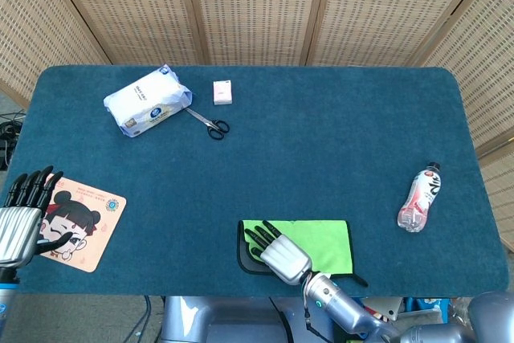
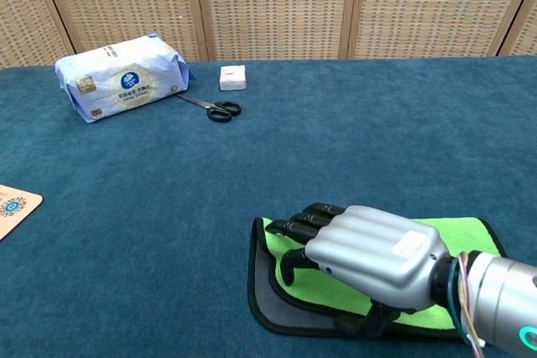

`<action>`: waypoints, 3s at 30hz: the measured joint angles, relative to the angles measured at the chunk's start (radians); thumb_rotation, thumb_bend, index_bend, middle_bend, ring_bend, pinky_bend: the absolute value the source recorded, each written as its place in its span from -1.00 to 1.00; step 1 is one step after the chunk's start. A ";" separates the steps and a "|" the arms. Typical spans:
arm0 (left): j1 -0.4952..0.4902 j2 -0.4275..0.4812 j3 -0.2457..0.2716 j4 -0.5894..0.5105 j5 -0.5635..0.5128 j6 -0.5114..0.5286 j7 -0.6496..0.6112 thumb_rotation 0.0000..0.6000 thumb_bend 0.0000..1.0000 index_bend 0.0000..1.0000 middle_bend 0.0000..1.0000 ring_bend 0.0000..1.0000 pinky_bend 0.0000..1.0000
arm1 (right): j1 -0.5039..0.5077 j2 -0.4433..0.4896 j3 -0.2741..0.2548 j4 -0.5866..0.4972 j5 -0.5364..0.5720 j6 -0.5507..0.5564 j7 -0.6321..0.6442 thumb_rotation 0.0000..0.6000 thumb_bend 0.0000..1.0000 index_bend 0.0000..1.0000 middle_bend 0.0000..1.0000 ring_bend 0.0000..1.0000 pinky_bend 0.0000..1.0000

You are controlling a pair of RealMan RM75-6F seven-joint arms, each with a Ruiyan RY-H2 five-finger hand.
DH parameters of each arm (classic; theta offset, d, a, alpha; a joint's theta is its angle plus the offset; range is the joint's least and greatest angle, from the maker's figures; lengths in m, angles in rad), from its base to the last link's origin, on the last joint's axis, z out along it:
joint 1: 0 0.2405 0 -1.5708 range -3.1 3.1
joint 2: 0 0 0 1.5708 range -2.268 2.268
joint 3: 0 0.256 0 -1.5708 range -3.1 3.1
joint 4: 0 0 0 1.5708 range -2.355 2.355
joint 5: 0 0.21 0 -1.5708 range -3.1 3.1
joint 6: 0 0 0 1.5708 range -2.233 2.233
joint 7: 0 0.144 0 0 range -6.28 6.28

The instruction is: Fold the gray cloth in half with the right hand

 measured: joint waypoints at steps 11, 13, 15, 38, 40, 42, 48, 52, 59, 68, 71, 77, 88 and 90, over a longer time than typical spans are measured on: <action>-0.002 0.002 0.001 0.001 -0.002 -0.006 -0.005 1.00 -0.81 -1.00 -1.00 -1.00 -1.00 | 0.000 -0.014 -0.008 0.034 -0.002 0.007 -0.009 1.00 -0.26 -0.37 -1.00 -1.00 -1.00; -0.003 0.002 0.001 0.001 -0.002 -0.006 -0.004 1.00 -0.81 -1.00 -1.00 -1.00 -1.00 | 0.000 -0.016 -0.009 0.039 -0.004 0.008 -0.009 1.00 -0.26 -0.35 -1.00 -1.00 -1.00; -0.003 0.001 0.001 0.001 -0.003 -0.007 -0.004 1.00 -0.81 -1.00 -1.00 -1.00 -1.00 | 0.000 -0.018 -0.010 0.042 -0.006 0.009 -0.008 1.00 -0.26 -0.31 -1.00 -1.00 -1.00; -0.005 -0.001 0.001 -0.001 -0.008 -0.010 0.001 1.00 -0.81 -1.00 -1.00 -1.00 -1.00 | -0.001 -0.022 -0.015 0.048 -0.018 0.014 0.010 1.00 0.04 0.00 -1.00 -1.00 -1.00; -0.005 -0.001 0.001 -0.001 -0.009 -0.010 0.001 1.00 -0.80 -1.00 -1.00 -1.00 -1.00 | -0.001 -0.023 -0.016 0.048 -0.022 0.014 0.017 1.00 0.04 0.01 -1.00 -1.00 -1.00; -0.005 -0.001 0.001 -0.001 -0.010 -0.010 0.002 1.00 -0.81 -1.00 -1.00 -1.00 -1.00 | -0.001 -0.023 -0.017 0.049 -0.030 0.015 0.026 1.00 0.04 0.02 -1.00 -1.00 -1.00; -0.006 -0.001 0.001 -0.001 -0.010 -0.010 0.003 1.00 -0.81 -1.00 -1.00 -1.00 -1.00 | 0.000 -0.023 -0.016 0.050 -0.045 0.019 0.054 1.00 0.04 0.03 -1.00 -1.00 -1.00; -0.006 -0.001 0.001 -0.002 -0.010 -0.010 0.004 1.00 -0.81 -1.00 -1.00 -1.00 -1.00 | 0.000 -0.022 -0.014 0.045 -0.050 0.019 0.067 1.00 0.04 0.04 -1.00 -1.00 -1.00; -0.006 -0.001 0.001 -0.002 -0.011 -0.010 0.003 1.00 -0.81 -1.00 -1.00 -1.00 -1.00 | 0.008 -0.024 -0.013 0.030 -0.062 0.010 0.076 1.00 0.04 0.04 -1.00 -1.00 -1.00; -0.006 0.001 0.000 -0.003 -0.011 -0.009 -0.001 1.00 -0.81 -1.00 -1.00 -1.00 -1.00 | 0.013 -0.035 -0.011 0.027 -0.056 0.001 0.056 1.00 0.04 0.04 -1.00 -1.00 -1.00; -0.006 0.002 0.001 -0.003 -0.011 -0.010 -0.003 1.00 -0.81 -1.00 -1.00 -1.00 -1.00 | 0.013 -0.035 -0.013 0.023 -0.056 0.000 0.055 1.00 0.04 0.04 -1.00 -1.00 -1.00; -0.006 0.002 0.001 -0.004 -0.012 -0.011 -0.002 1.00 -0.80 -1.00 -1.00 -1.00 -1.00 | 0.013 -0.031 -0.020 0.014 -0.063 0.001 0.047 1.00 0.04 0.04 -1.00 -1.00 -1.00; -0.006 0.004 0.001 -0.005 -0.015 -0.012 -0.002 1.00 -0.81 -1.00 -1.00 -1.00 -1.00 | 0.013 -0.031 -0.029 0.005 -0.078 0.001 0.038 1.00 0.04 0.05 -1.00 -1.00 -1.00; -0.006 0.004 0.001 -0.006 -0.015 -0.012 -0.001 1.00 -0.81 -1.00 -1.00 -1.00 -1.00 | 0.013 -0.031 -0.033 0.006 -0.082 0.001 0.031 1.00 0.04 0.05 -1.00 -1.00 -1.00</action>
